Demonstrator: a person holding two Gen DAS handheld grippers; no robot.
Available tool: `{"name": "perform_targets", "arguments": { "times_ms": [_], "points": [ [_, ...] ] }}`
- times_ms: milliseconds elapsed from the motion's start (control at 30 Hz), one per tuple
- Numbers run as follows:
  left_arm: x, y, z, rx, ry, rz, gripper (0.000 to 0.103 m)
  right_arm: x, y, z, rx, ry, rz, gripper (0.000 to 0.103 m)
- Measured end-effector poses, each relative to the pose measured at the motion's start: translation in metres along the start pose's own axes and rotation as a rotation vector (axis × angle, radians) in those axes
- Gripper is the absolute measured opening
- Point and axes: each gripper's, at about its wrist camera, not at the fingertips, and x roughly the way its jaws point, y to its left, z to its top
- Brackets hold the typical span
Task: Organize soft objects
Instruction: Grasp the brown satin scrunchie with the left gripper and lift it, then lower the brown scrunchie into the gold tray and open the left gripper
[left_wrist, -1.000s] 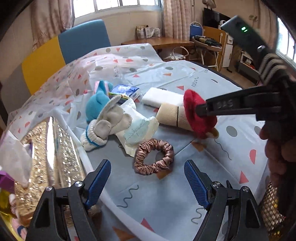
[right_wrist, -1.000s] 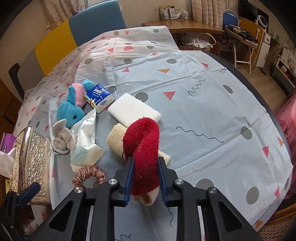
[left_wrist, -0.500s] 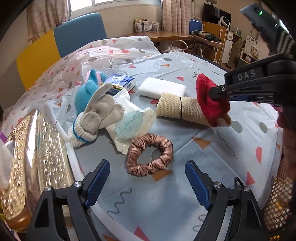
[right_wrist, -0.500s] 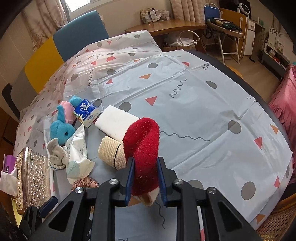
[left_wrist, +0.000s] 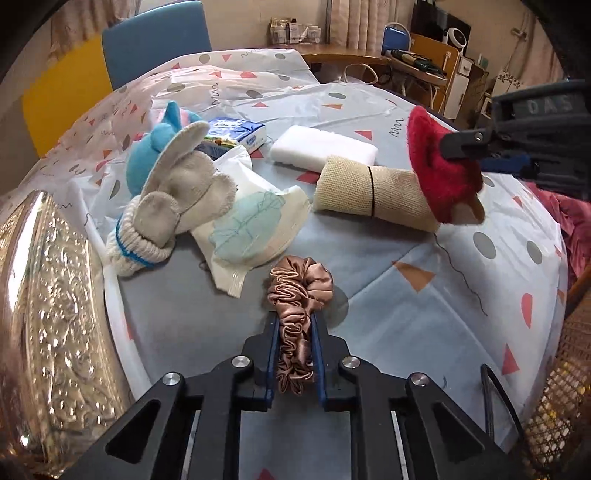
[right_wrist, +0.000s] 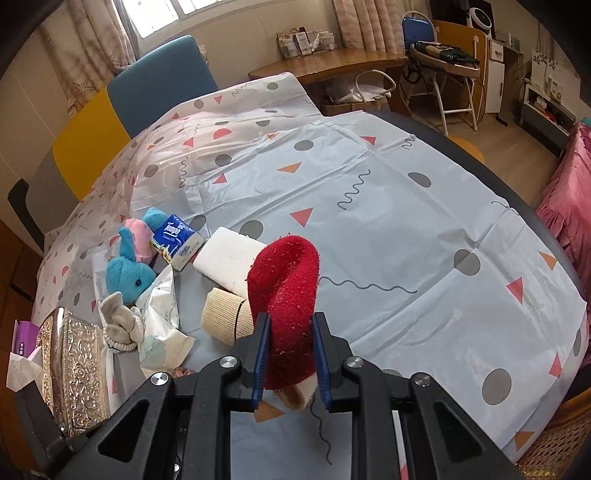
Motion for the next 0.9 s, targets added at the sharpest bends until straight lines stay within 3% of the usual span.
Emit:
{"name": "perform_targets", "arguments": {
  "times_ms": [300,500,733,900],
  "points": [
    [-0.049,0.000,-0.010,0.023,-0.089,-0.015,0.016,-0.008,0.004,0.000,-0.004,-0.033,0.079,0.021],
    [-0.085,0.006,0.016,0.016,-0.168,-0.028,0.016,-0.009,0.009,0.001,-0.008,-0.034,0.173,0.021],
    [-0.123,0.063,0.062,-0.094,-0.270,0.036,0.016,0.010,0.038,-0.012,-0.155,0.070,0.169,0.021],
    [-0.146,0.119,0.068,-0.181,-0.329,0.108,0.016,0.021,0.057,-0.024,-0.281,0.113,0.115,0.021]
  ]
}}
